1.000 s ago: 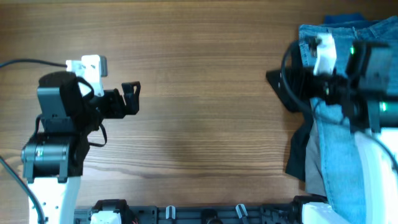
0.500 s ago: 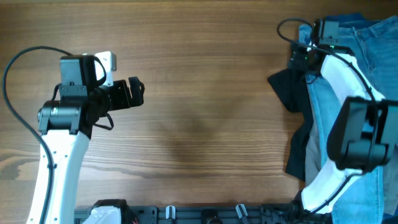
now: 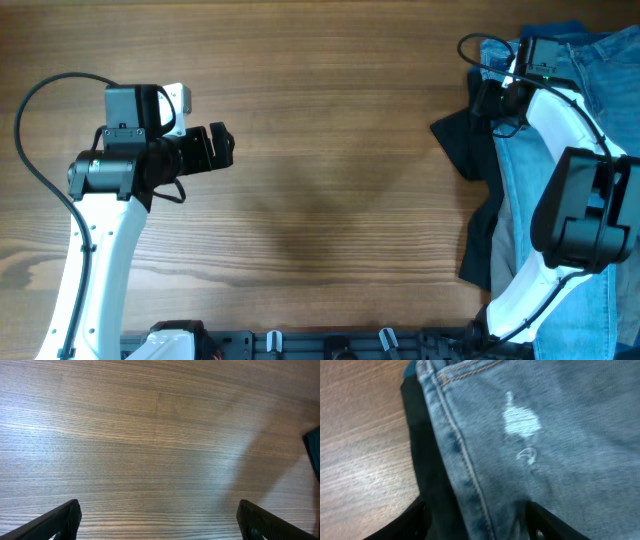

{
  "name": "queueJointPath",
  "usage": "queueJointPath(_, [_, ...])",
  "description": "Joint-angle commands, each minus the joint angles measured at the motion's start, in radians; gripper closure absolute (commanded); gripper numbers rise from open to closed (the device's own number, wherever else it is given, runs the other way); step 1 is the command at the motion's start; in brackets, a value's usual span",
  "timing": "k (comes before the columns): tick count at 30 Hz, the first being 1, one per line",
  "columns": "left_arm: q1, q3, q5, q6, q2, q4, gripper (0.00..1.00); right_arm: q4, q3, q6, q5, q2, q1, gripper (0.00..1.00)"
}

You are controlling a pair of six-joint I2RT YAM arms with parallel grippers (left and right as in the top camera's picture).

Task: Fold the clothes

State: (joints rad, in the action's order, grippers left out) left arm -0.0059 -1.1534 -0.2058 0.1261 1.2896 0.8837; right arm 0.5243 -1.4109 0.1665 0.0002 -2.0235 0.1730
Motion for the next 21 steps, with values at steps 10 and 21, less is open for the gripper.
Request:
queueJointPath(10, [-0.002, -0.016, 0.010, 0.013, 0.005, -0.004, 0.00, 0.014, 0.012, -0.047, 0.090, -0.023, -0.013, 0.51])
queueJointPath(21, [-0.002, -0.017, 0.010, 0.013, 0.005, -0.008, 0.00, 0.060, -0.109, -0.006, 0.122, 0.068, 0.023, 0.96])
